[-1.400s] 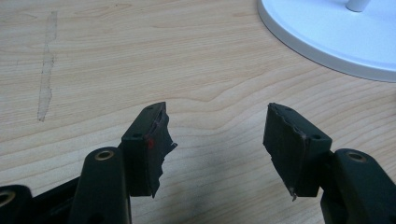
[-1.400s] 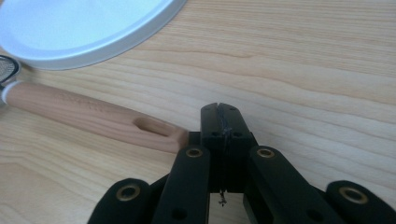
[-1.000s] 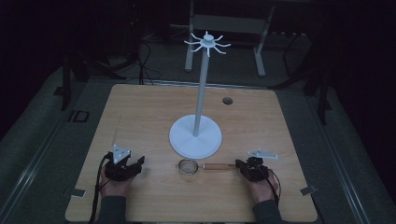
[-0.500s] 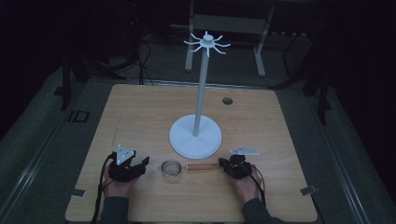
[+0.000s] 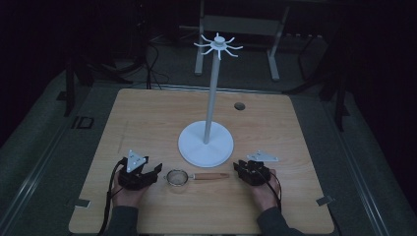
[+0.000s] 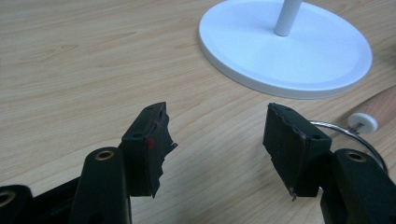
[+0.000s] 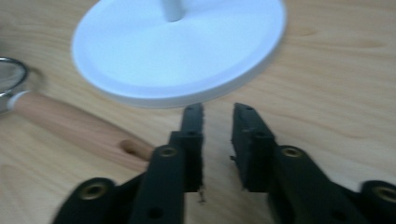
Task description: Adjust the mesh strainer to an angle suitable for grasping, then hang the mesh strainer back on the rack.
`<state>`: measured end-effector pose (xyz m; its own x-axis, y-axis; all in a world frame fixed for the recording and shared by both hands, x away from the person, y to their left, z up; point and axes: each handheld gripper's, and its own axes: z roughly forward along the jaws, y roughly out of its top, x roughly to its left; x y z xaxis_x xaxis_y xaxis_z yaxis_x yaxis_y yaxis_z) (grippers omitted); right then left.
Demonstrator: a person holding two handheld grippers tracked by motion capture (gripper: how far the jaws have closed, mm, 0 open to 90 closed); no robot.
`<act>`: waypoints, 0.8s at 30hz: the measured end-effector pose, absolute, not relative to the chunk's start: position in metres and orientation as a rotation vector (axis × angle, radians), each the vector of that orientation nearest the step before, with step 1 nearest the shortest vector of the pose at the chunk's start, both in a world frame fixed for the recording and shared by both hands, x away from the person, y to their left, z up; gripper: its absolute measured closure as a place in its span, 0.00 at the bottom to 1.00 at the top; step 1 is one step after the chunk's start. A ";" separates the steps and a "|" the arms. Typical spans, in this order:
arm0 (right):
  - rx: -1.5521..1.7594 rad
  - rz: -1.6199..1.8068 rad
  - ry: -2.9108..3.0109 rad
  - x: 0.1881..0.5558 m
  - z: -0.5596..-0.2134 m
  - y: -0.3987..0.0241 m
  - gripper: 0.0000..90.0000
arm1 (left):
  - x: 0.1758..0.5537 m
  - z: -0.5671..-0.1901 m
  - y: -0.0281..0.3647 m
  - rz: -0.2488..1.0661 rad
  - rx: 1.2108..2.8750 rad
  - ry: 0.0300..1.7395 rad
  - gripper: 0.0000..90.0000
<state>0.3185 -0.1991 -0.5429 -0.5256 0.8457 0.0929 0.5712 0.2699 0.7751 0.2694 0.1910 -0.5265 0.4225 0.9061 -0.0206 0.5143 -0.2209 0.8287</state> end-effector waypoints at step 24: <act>1.269 1.071 2.100 0.319 -0.524 -0.229 0.53 | 0.285 -0.504 0.164 0.558 1.958 1.035 0.46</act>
<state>0.3187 -0.2288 -0.5244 -0.4685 0.8835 0.0074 0.5247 0.2715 0.8068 0.2846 0.1636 -0.5036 0.5619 0.8272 0.0036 0.4578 -0.3146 0.8315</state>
